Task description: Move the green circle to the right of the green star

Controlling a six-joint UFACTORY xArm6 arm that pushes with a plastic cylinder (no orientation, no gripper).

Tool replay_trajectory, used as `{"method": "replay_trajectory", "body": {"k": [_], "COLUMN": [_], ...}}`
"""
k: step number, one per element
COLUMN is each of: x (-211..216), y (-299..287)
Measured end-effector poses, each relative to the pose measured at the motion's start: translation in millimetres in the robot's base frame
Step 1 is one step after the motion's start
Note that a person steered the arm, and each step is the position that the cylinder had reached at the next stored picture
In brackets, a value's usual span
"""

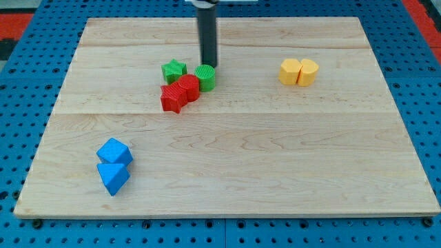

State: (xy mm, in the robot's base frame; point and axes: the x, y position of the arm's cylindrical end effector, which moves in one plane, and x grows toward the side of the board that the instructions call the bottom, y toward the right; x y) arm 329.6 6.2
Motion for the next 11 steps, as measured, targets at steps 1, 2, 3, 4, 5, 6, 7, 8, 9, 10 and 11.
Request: {"method": "replay_trajectory", "body": {"k": [1, 2, 3, 4, 5, 6, 7, 8, 9, 10, 11], "x": [29.3, 48.4, 51.1, 48.5, 41.3, 39.4, 34.8, 32.5, 32.5, 37.7, 70.5], "y": [93.5, 74.6, 21.7, 18.5, 18.5, -2.1, 3.3, -34.1, -28.1, 27.2, 116.0]}}
